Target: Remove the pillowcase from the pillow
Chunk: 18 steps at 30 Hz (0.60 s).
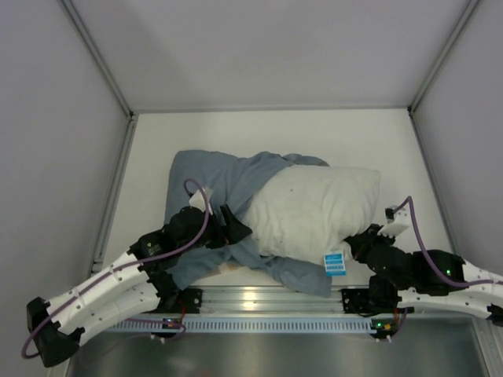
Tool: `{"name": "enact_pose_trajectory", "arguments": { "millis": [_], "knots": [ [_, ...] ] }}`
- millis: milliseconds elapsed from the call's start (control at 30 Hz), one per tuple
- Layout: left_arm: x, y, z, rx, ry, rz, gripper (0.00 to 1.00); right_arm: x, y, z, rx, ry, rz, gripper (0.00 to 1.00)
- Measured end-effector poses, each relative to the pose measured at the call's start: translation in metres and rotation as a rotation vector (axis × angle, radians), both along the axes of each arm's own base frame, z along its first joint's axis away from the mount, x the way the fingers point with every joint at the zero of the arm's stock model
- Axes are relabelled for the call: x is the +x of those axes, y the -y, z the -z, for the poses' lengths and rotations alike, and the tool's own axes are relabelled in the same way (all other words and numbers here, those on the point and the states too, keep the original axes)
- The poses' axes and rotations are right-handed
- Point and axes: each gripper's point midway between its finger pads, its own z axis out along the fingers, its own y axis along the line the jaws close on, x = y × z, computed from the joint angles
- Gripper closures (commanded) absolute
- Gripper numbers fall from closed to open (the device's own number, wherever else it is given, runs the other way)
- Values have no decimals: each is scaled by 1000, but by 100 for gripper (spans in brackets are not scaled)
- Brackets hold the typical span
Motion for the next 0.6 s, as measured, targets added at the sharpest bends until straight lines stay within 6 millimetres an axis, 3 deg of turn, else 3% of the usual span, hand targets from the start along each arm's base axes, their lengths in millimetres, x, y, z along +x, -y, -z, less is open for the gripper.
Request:
{"name": "enact_pose_trajectory", "arguments": {
  "millis": [67, 200, 300, 400, 500, 600],
  "knots": [
    [-1, -5, 8, -1, -8, -22, 12, 0, -1, -1, 4, -2, 2, 100],
    [-4, -13, 33, 28, -38, -53, 11, 1, -2, -8, 24, 4, 4, 100],
    [0, -10, 44, 60, -59, -56, 2, 2, 0, -27, 68, 20, 11, 100],
    [9, 0, 59, 116, -90, -43, 1, 3, 2, -46, 117, 36, 19, 100],
    [25, 16, 66, 159, -129, -10, 1, 4, 4, -49, 114, 42, 28, 100],
    [55, 33, 72, 158, -179, 17, 1, 4, 3, -44, 90, 33, 34, 100]
  ]
}}
